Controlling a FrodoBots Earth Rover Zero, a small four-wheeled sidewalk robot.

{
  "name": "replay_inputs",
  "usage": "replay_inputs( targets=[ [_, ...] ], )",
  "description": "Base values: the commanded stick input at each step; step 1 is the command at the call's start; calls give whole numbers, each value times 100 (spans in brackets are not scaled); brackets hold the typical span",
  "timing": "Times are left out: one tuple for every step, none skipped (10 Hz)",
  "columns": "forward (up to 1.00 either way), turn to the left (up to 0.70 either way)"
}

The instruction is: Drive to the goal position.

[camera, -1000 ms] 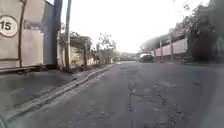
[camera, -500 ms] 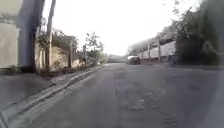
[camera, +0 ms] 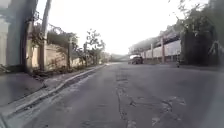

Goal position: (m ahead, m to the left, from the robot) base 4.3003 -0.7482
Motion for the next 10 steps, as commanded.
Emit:
replay_inputs(
  targets=[
    [100,0],
    [100,0],
    [100,0],
    [100,0],
    [100,-23],
    [100,-40],
    [100,-40],
    [100,-40],
    [100,-40],
    [100,-40]
  ],
)
